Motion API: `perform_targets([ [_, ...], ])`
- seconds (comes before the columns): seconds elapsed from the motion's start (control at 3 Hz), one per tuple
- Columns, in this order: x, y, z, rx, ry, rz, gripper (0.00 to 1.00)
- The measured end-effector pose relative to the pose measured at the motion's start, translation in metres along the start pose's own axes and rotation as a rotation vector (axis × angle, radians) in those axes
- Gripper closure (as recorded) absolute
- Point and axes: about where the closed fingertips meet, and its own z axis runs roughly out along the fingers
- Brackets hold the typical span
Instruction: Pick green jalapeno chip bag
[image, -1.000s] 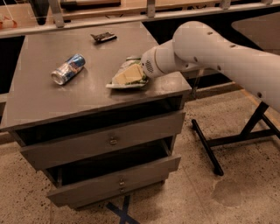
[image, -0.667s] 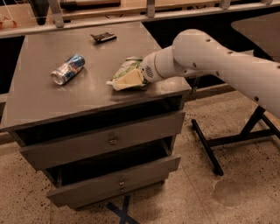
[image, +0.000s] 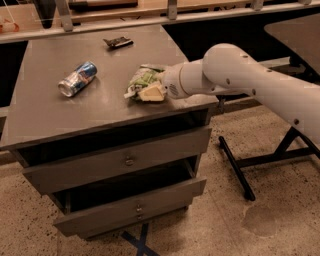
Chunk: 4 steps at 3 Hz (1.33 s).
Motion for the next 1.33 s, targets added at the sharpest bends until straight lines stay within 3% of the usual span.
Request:
perform_targets([
  [0.33, -0.010, -0.003, -0.008, 0.014, -0.040, -0.047, 0.72],
  [0.67, -0.029, -0.014, -0.029, 0.000, -0.146, -0.052, 0.97],
  [1.0, -0.054, -0.023, -0.055, -0.050, -0.275, -0.084, 1.00],
  [1.33, -0.073, -0.020, -0.077, -0.141, -0.348, -0.156, 1.00],
])
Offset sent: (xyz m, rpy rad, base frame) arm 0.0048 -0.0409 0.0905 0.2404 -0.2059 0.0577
